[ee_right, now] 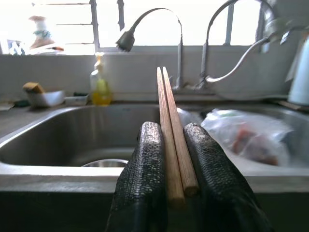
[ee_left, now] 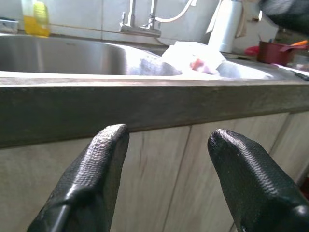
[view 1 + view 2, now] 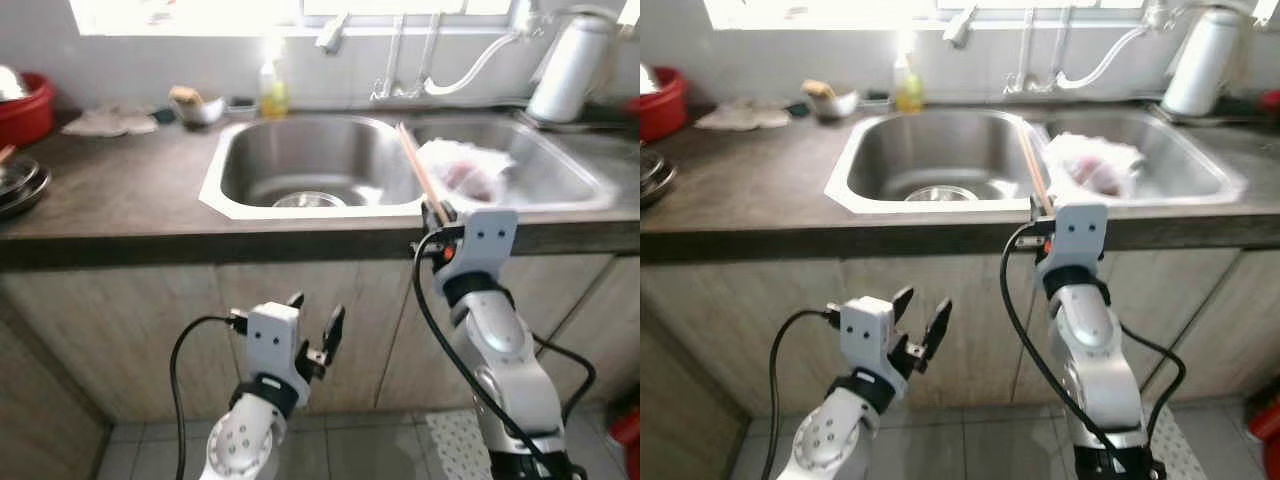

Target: Kitchen organization

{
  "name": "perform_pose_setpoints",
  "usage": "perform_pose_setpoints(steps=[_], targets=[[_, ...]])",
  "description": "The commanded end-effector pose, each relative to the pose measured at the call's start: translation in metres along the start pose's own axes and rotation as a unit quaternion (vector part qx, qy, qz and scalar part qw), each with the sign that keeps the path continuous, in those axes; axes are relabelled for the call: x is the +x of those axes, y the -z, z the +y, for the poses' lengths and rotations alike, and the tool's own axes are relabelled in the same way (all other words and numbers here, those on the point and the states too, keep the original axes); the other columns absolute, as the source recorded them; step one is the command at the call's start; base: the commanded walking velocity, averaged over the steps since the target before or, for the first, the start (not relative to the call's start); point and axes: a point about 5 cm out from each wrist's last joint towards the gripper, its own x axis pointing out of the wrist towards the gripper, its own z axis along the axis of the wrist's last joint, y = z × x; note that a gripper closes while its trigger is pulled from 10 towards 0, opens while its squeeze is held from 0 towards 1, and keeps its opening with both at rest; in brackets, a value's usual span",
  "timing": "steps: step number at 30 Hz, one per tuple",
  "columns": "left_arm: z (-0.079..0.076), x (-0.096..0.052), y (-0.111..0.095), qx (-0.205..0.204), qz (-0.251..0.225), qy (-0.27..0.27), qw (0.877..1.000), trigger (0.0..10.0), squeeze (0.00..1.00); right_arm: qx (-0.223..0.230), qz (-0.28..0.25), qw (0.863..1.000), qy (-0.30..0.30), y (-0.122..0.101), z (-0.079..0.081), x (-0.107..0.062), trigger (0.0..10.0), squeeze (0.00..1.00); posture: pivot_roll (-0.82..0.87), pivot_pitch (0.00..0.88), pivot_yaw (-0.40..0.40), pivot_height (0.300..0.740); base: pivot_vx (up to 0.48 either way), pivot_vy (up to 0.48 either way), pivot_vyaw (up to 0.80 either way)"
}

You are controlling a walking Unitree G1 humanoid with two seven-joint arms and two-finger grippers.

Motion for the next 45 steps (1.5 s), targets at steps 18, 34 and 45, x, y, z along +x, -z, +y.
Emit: perform_pose_setpoints(steps=[18,34,45], targets=[[0.019,0.003,-0.010,0.046,-0.001,-0.054,0.997,10.0,0.00,0.002,-0.011,1.000,-0.018,-0.007,0.007,0.002,10.0,0.00,0.10,0.023,-0.023,0.740,0.182,0.000,0.00],[0.019,0.004,-0.010,0.059,-0.002,-0.046,0.997,10.0,0.00,-0.005,-0.014,0.999,-0.043,-0.010,0.011,0.005,10.0,0.00,0.10,0.007,-0.020,0.740,0.396,0.000,0.20],[0.020,0.004,-0.011,0.061,-0.003,-0.047,0.997,10.0,0.00,-0.023,-0.012,0.998,-0.060,-0.011,0.009,0.009,10.0,0.00,0.10,0.019,-0.020,0.740,0.398,0.000,0.20]])
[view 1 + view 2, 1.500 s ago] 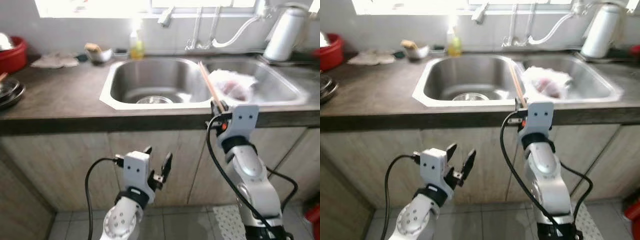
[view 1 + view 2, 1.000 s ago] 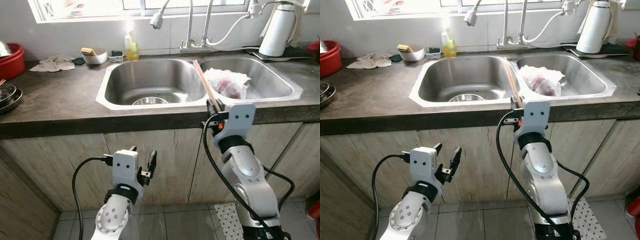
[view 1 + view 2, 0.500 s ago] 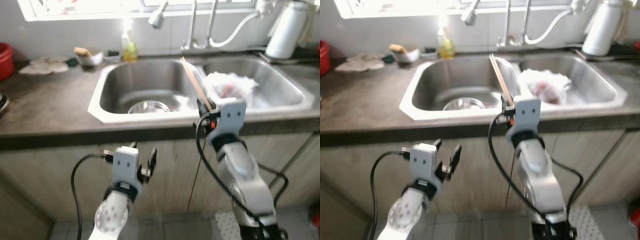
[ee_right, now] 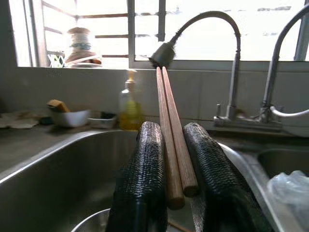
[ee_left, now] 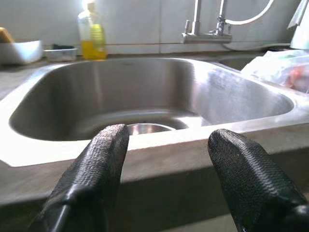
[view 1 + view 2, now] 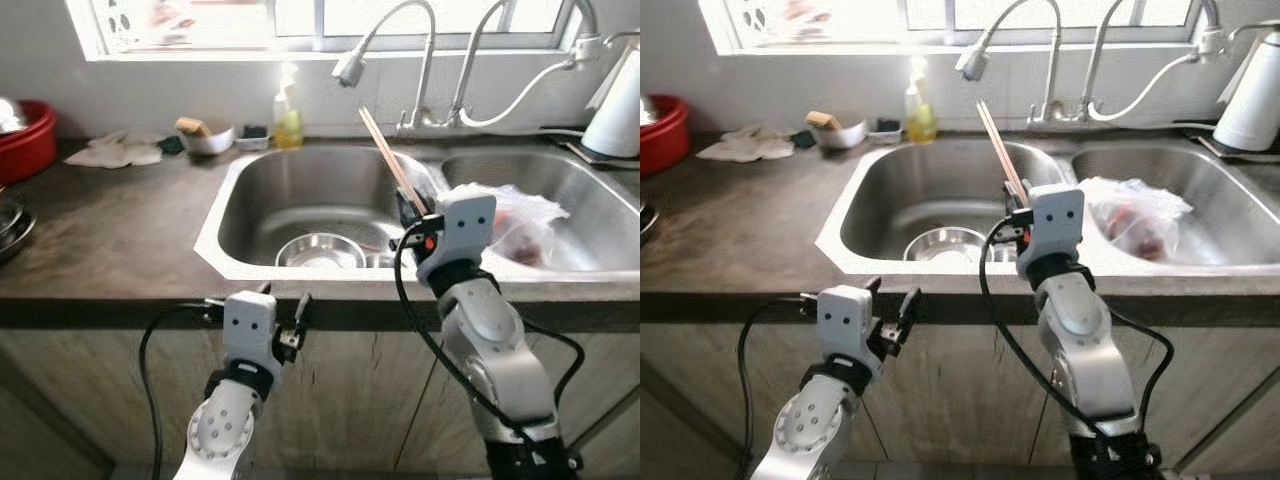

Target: Kitchen organization

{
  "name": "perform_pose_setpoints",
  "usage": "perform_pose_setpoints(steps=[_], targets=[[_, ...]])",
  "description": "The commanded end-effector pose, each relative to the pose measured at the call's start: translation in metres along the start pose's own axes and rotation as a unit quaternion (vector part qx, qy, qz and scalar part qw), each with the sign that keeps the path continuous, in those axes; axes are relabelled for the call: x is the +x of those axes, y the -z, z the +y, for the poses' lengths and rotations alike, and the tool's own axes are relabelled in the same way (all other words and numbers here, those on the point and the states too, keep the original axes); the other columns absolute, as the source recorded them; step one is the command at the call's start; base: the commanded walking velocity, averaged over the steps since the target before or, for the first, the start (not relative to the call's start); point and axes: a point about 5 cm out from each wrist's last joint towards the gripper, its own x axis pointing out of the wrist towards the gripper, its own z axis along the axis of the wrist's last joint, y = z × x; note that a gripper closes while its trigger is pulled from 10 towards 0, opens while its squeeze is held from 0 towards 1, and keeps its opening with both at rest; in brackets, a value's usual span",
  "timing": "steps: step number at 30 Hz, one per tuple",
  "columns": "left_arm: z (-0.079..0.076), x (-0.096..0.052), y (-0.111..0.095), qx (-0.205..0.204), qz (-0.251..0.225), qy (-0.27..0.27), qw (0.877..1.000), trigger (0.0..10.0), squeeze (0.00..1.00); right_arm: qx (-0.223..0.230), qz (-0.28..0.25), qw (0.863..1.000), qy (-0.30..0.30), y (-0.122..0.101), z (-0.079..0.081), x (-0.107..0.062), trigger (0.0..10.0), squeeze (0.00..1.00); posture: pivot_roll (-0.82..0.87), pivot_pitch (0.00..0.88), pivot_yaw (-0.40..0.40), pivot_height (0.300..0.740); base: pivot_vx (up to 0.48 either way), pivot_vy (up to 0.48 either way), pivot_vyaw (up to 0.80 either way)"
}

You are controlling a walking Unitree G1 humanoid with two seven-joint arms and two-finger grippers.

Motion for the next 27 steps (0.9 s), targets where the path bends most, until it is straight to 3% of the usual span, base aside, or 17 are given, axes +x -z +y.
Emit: perform_pose_setpoints(steps=[1,8,12,14,21,23,27], targets=[[-0.002,0.000,-0.001,0.001,-0.001,0.001,1.000,10.0,0.00,-0.002,0.008,1.000,-0.001,0.002,-0.001,0.001,10.0,0.00,0.10,0.019,-0.020,0.740,0.394,0.000,0.80],[0.000,0.000,-0.001,0.001,0.002,-0.004,1.000,10.0,0.00,0.002,0.040,0.999,-0.001,0.006,-0.004,0.007,10.0,0.00,0.10,0.025,-0.020,0.740,0.384,0.000,0.00],[-0.002,0.001,0.001,-0.009,0.005,-0.004,1.000,10.0,0.00,-0.019,0.112,0.994,-0.001,0.019,-0.014,0.015,10.0,0.00,0.10,0.026,-0.019,0.740,0.000,0.000,0.00],[-0.007,0.001,0.001,-0.045,-0.002,0.012,0.999,10.0,0.00,-0.023,0.150,0.988,0.003,0.026,-0.021,0.020,10.0,0.00,0.10,0.031,-0.018,0.740,0.000,0.000,0.00],[-0.016,-0.002,-0.002,-0.045,-0.026,0.044,0.998,10.0,0.00,-0.020,0.192,0.981,0.001,0.030,-0.028,0.028,10.0,0.00,0.10,0.037,-0.020,0.740,0.000,0.000,0.00],[-0.012,-0.004,-0.002,-0.069,-0.026,0.032,0.997,10.0,0.00,-0.029,0.219,0.975,0.000,0.033,-0.031,0.033,10.0,0.00,0.11,0.037,-0.021,0.740,0.000,0.000,0.00],[-0.011,-0.004,-0.001,-0.047,-0.023,0.038,0.998,10.0,0.00,-0.050,0.271,0.961,-0.004,0.043,-0.034,0.037,10.0,0.00,0.11,0.047,-0.017,0.740,0.000,0.000,0.00]])
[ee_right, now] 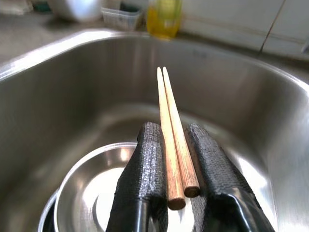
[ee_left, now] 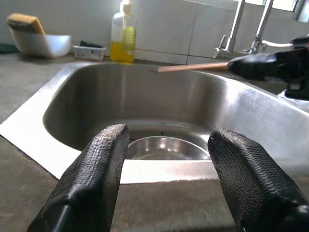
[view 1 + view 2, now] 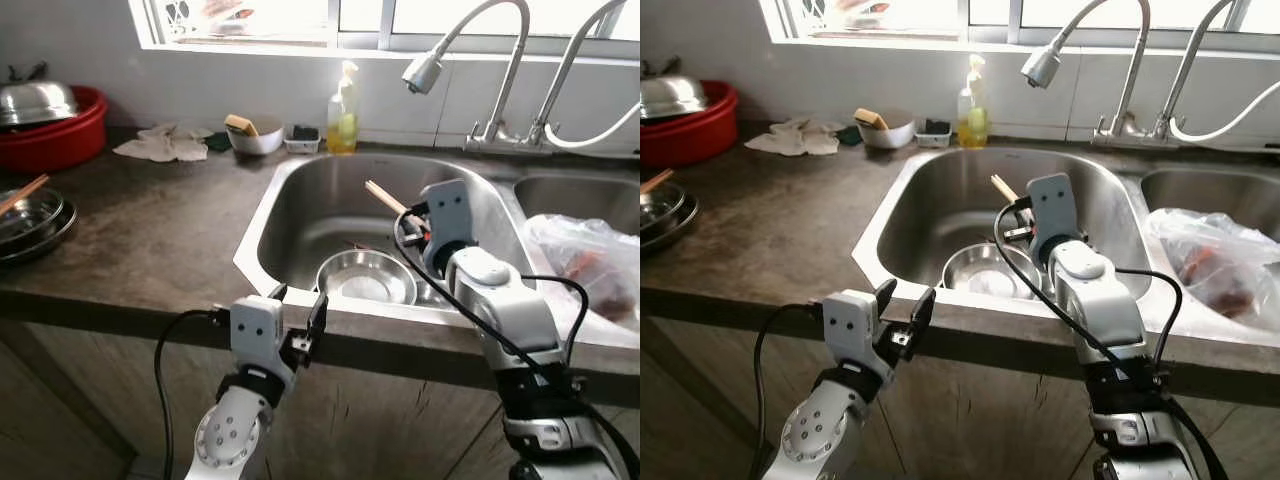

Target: Kitchen organization

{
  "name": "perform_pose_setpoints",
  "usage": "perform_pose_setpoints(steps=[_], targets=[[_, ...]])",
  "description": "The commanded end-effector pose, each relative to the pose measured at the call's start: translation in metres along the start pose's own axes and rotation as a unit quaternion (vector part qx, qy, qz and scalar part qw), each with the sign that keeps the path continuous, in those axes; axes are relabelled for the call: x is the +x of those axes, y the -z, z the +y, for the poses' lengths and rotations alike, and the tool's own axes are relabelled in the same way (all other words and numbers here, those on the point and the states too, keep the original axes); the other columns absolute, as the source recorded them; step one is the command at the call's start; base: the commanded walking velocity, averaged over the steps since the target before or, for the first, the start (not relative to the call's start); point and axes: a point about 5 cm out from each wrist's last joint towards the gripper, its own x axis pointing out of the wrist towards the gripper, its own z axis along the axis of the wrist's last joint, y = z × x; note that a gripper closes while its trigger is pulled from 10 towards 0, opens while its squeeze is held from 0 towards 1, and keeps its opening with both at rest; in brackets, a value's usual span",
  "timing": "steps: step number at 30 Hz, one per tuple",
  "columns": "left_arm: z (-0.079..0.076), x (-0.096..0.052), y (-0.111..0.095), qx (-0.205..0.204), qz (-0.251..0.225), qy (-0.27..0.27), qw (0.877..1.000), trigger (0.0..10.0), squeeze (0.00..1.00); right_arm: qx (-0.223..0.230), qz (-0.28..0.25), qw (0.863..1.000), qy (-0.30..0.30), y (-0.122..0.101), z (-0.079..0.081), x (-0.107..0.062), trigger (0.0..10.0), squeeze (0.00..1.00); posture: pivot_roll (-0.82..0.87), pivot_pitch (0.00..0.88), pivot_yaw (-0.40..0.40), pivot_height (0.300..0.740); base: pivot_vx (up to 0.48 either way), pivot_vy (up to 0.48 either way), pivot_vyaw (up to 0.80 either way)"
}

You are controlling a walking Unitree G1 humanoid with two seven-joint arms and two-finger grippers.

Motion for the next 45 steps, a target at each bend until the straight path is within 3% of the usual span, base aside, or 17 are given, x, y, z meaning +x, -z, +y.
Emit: perform_pose_setpoints(steps=[1,12,19,27,28,41,42,45], targets=[[-0.001,-0.001,-0.003,0.005,-0.006,0.003,1.000,10.0,0.00,-0.004,0.032,0.999,0.006,0.007,-0.004,0.004,10.0,0.00,0.11,0.049,-0.020,0.740,0.000,0.000,0.00],[0.000,-0.007,-0.008,-0.007,-0.008,-0.013,1.000,10.0,0.00,0.013,0.068,0.997,0.037,0.011,-0.014,0.021,10.0,0.00,0.13,0.103,-0.015,0.740,0.000,0.000,0.00],[0.001,-0.011,-0.013,0.021,-0.005,-0.009,1.000,10.0,0.00,0.019,0.064,0.997,0.043,-0.001,-0.018,0.026,10.0,0.00,0.13,0.138,-0.011,0.740,0.000,0.000,0.00],[0.006,-0.012,-0.018,0.046,-0.006,-0.002,0.999,10.0,0.00,0.002,0.085,0.996,0.042,0.001,-0.025,0.030,10.0,0.00,0.14,0.157,-0.013,0.740,0.000,0.000,0.00],[0.007,-0.012,-0.018,0.046,-0.004,-0.003,0.999,10.0,0.00,0.003,0.083,0.996,0.044,0.000,-0.026,0.030,10.0,1.00,0.13,0.157,-0.012,0.740,0.000,0.000,0.00],[0.005,-0.012,-0.014,0.026,0.004,-0.004,1.000,10.0,0.00,0.017,0.052,0.996,0.077,-0.006,-0.033,0.027,10.0,1.00,0.13,0.136,-0.012,0.740,0.000,0.000,0.00],[0.006,-0.011,-0.015,0.020,0.003,-0.006,1.000,10.0,0.00,0.027,0.026,0.995,0.089,-0.011,-0.034,0.023,10.0,0.00,0.13,0.125,-0.015,0.740,0.000,0.000,0.00],[0.009,-0.009,-0.013,0.014,0.008,-0.013,1.000,10.0,0.00,0.040,-0.024,0.994,0.104,-0.019,-0.035,0.017,10.0,0.00,0.13,0.113,-0.018,0.740,0.000,0.000,0.00]])
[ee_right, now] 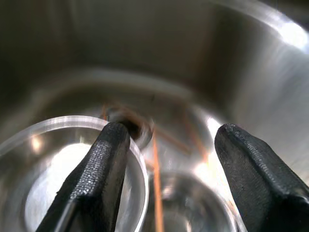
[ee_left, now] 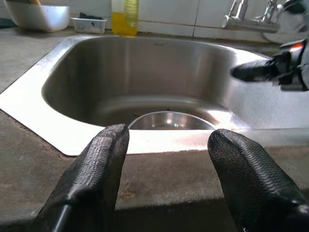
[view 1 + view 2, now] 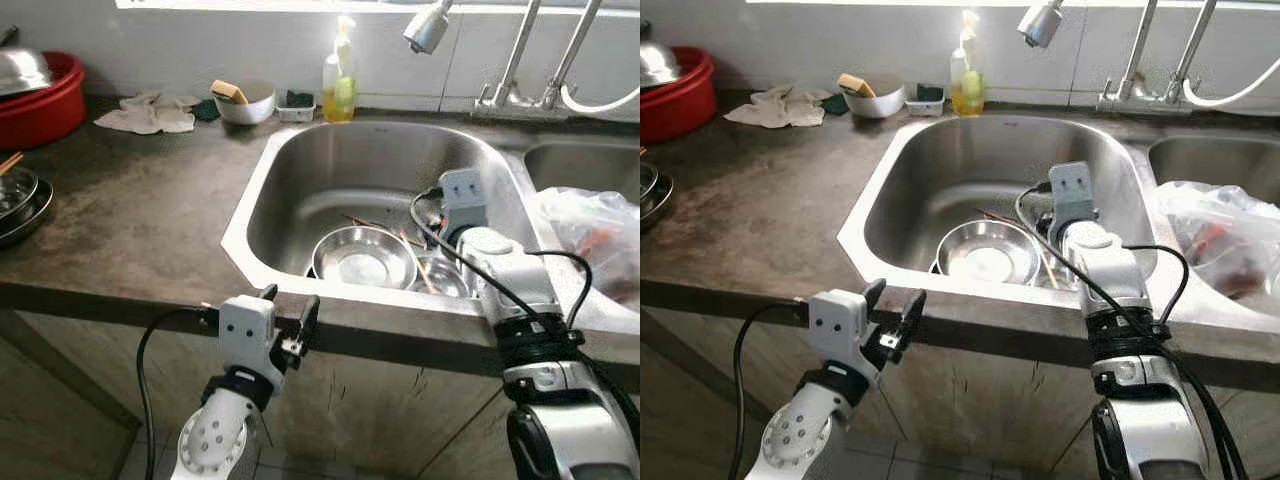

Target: Kitchen organization

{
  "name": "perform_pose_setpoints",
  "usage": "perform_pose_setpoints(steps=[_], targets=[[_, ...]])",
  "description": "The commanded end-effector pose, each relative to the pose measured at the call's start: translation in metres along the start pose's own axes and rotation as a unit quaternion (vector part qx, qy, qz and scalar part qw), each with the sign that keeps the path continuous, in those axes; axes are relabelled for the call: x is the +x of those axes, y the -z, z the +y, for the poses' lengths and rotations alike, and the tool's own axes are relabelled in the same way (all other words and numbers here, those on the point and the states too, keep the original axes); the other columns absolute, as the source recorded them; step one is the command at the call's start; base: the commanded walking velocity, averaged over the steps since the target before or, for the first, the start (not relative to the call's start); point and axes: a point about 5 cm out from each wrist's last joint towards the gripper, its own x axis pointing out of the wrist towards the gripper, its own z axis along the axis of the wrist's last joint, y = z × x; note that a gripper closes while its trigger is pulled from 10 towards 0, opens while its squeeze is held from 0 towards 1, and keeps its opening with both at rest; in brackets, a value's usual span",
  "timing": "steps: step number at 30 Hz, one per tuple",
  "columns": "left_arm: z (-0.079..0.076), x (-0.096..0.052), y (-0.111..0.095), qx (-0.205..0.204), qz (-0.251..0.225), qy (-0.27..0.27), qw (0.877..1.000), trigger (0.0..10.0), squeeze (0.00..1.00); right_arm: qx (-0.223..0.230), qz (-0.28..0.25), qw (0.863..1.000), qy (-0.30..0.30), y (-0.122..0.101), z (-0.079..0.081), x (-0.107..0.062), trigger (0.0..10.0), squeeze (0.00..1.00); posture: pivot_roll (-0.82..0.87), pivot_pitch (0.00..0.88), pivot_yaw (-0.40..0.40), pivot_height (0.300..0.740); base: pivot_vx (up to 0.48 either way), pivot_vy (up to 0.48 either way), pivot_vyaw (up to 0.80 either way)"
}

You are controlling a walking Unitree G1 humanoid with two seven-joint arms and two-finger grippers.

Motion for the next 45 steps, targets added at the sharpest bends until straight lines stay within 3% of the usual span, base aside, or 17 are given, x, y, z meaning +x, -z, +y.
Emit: perform_pose_setpoints(steps=[1,4,5,10,13,15,20,29,45], targets=[[0.002,0.002,0.002,-0.008,0.010,-0.006,1.000,10.0,0.00,0.020,-0.058,0.998,0.011,-0.013,-0.001,-0.007,10.0,0.00,0.13,0.113,-0.018,0.740,0.000,0.000,0.00],[0.002,0.004,0.003,-0.015,0.017,-0.008,1.000,10.0,0.00,0.062,-0.113,0.992,0.010,-0.020,0.002,-0.020,10.0,0.00,0.12,0.100,-0.012,0.740,0.000,0.000,0.00],[0.001,0.005,0.003,0.002,0.013,-0.001,1.000,10.0,0.00,0.066,-0.144,0.987,0.002,-0.023,0.006,-0.029,10.0,0.00,0.11,0.097,-0.013,0.740,0.000,0.000,0.00],[0.000,0.007,0.005,-0.011,0.016,-0.002,1.000,10.0,0.00,0.097,-0.197,0.975,-0.043,-0.013,0.027,-0.058,10.0,0.00,0.10,0.082,-0.006,0.740,0.000,0.000,0.00],[-0.002,0.007,0.006,-0.015,0.018,0.001,1.000,10.0,0.00,0.073,-0.229,0.969,-0.055,-0.002,0.033,-0.078,10.0,0.00,0.10,0.061,-0.007,0.740,0.000,0.000,0.00],[-0.003,0.007,0.006,-0.015,0.018,0.002,1.000,10.0,0.00,0.075,-0.229,0.969,-0.057,-0.001,0.034,-0.080,10.0,0.00,0.10,0.061,-0.007,0.740,0.000,0.000,0.00],[0.002,0.008,0.011,0.000,0.027,-0.018,0.999,10.0,0.00,0.029,-0.236,0.968,-0.083,0.015,0.043,-0.095,10.0,0.00,0.09,0.045,-0.004,0.740,0.000,0.000,0.00],[0.003,0.011,0.011,0.000,0.025,-0.012,1.000,10.0,0.00,0.037,-0.234,0.968,-0.078,0.023,0.044,-0.096,10.0,0.00,0.10,0.030,-0.007,0.740,0.000,0.000,0.32],[0.004,0.008,0.012,0.011,0.024,-0.013,1.000,10.0,0.00,0.055,-0.231,0.967,-0.088,0.021,0.053,-0.094,10.0,0.00,0.11,0.034,-0.016,0.740,-0.126,0.372,0.80]])
